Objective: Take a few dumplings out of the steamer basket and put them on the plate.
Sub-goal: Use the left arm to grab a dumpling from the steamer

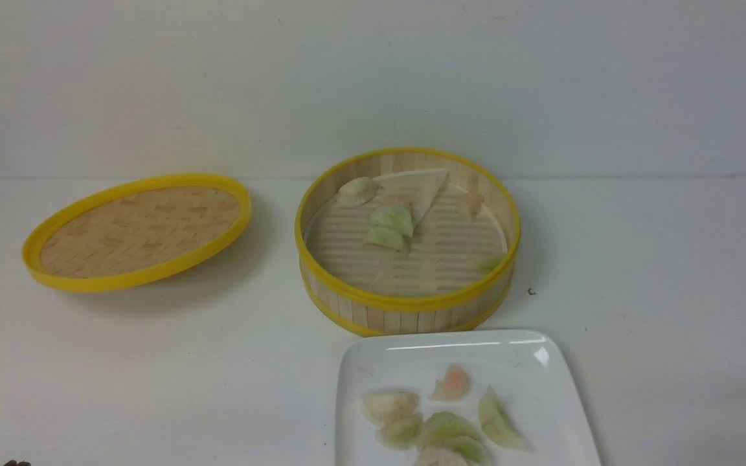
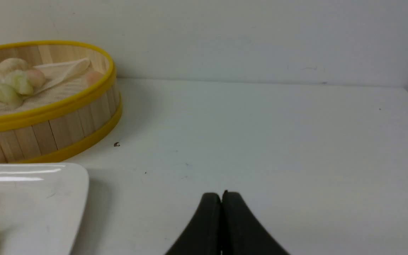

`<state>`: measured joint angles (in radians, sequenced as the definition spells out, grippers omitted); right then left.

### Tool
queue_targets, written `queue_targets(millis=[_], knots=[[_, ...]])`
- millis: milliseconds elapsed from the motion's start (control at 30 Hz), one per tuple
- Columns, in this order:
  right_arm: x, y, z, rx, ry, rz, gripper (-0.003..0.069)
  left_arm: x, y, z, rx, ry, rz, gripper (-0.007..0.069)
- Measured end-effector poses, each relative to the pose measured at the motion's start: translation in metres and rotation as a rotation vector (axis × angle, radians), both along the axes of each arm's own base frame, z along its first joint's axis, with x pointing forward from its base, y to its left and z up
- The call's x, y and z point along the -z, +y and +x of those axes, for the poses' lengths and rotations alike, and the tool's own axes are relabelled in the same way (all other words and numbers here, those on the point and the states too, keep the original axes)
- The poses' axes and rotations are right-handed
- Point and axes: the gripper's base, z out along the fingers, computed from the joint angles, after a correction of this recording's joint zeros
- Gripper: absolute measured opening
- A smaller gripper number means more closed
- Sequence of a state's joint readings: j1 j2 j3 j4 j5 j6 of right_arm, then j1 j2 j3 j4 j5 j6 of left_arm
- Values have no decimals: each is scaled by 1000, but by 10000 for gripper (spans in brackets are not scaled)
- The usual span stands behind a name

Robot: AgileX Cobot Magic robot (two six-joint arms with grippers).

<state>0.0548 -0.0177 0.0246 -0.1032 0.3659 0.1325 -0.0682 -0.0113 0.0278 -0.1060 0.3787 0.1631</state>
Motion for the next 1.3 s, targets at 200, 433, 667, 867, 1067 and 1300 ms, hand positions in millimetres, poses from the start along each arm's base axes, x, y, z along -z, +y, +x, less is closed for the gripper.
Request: queue_targets(millis=[200, 433, 667, 867, 1067, 1300], knots=[[0, 0, 0, 0, 0, 0, -14, 0, 0, 0, 0, 0, 0, -6], [0, 0, 0, 0, 0, 0, -14, 0, 0, 0, 0, 0, 0, -6], [0, 0, 0, 0, 0, 0, -14, 0, 0, 0, 0, 0, 0, -6], [0, 0, 0, -2, -4, 10, -14, 0, 0, 0, 0, 0, 0, -6], [-22, 3, 1, -11, -239, 418, -14, 0, 0, 0, 0, 0, 0, -6], [-38, -2, -1, 5, -415, 649, -14, 0, 0, 0, 0, 0, 0, -6]])
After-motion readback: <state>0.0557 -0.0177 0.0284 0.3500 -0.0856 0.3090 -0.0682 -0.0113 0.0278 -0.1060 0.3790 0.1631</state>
